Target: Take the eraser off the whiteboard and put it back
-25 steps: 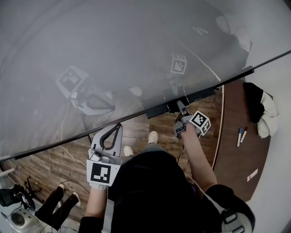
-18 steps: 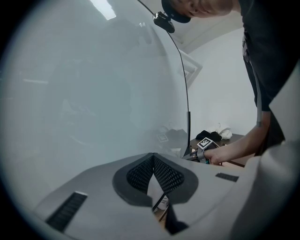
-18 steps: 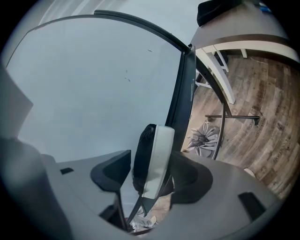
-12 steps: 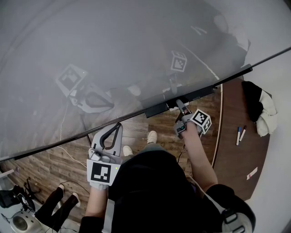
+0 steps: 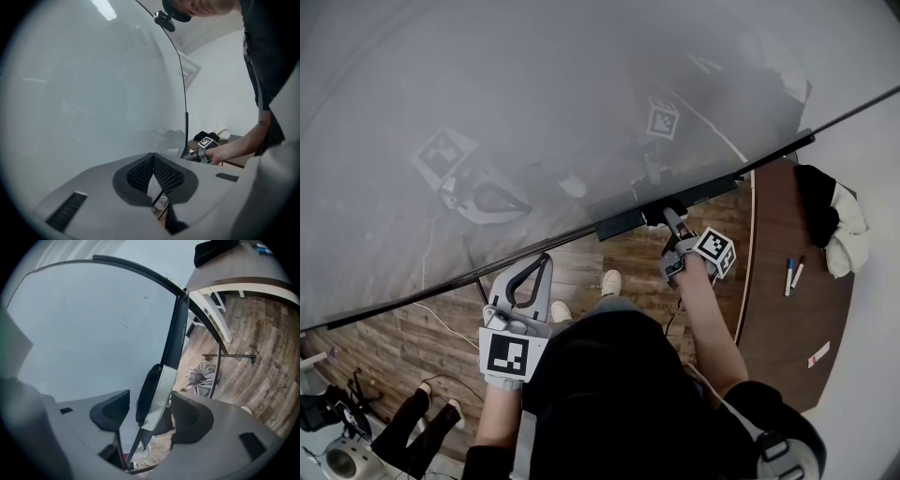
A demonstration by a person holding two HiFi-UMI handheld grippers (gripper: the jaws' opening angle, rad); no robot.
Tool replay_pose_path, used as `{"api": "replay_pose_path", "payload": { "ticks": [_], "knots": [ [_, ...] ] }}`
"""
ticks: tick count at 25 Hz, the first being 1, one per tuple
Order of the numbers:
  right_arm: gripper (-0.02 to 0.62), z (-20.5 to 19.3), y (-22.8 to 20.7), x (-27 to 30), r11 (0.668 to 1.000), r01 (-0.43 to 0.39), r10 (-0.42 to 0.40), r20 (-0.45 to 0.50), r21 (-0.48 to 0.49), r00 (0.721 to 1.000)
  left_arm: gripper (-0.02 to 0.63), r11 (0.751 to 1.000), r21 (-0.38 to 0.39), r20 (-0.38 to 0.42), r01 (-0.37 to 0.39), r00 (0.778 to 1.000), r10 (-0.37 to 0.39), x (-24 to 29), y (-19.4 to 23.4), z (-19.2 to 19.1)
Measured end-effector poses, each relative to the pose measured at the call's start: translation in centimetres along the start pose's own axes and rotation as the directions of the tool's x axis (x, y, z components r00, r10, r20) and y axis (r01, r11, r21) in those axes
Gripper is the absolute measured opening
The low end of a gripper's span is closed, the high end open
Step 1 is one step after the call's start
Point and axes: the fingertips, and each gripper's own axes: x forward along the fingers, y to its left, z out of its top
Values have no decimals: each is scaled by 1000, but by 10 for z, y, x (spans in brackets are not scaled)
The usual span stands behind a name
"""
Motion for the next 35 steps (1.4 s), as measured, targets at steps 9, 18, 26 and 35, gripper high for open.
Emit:
{"api": "replay_pose_path", "payload": {
  "ticks": [9,18,26,35],
  "knots": [
    [111,1,-2,-4,1000,-2,2,15,-16,1000,6,1000,12,5,1,1000,-1,-3,-5,1],
    [109,5,1,1,999,-26,27,21,-31,999,6,1000,16,3,-4,1000,4,-5,-9,0],
    [153,3,4,-1,999,-48,48,14,-22,999,6,1000,12,8,-4,1000,4,-5,-11,0],
    [170,3,-9,-7,1000,-6,6,14,-10,1000,6,1000,12,2,1,1000,-1,-6,-13,-1]
  ]
}}
